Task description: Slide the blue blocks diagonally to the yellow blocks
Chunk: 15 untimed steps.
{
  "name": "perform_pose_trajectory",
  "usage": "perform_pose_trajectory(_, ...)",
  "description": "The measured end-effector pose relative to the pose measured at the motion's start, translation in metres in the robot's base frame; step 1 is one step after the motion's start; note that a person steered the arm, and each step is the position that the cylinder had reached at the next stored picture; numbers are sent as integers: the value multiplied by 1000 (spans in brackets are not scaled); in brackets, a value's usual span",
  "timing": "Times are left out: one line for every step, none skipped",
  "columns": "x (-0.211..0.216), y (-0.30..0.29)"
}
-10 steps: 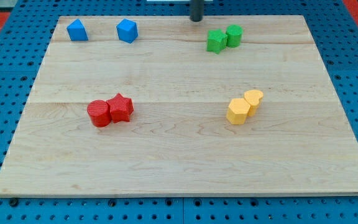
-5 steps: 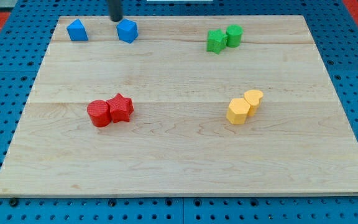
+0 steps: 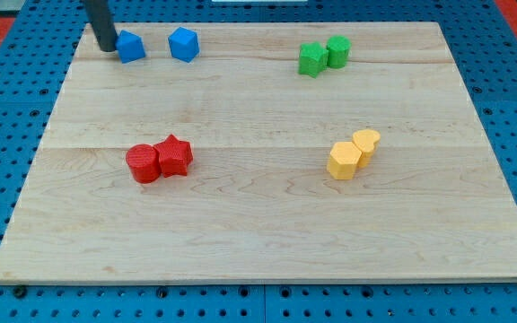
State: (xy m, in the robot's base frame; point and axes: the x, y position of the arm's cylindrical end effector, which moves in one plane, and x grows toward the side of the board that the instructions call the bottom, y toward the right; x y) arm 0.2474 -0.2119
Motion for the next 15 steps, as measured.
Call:
perform_pose_trajectory(1,42)
perform_pose_trajectory(-4,48)
perform_pose_trajectory(-44,59)
perform_pose_trajectory(-46,102)
perform_pose_trajectory(-43,104)
perform_pose_trajectory(-41,90)
perform_pose_trajectory(-35,85)
perform_pose_trajectory(-53,118)
perform_pose_trajectory(-53,125)
perform_pose_trajectory(-44,74)
perform_pose_trajectory(-44,78)
perform_pose_trajectory(-8,57)
perform_pose_trajectory(-9,81)
perform_pose_trajectory(-11,18)
perform_pose_trajectory(5,11)
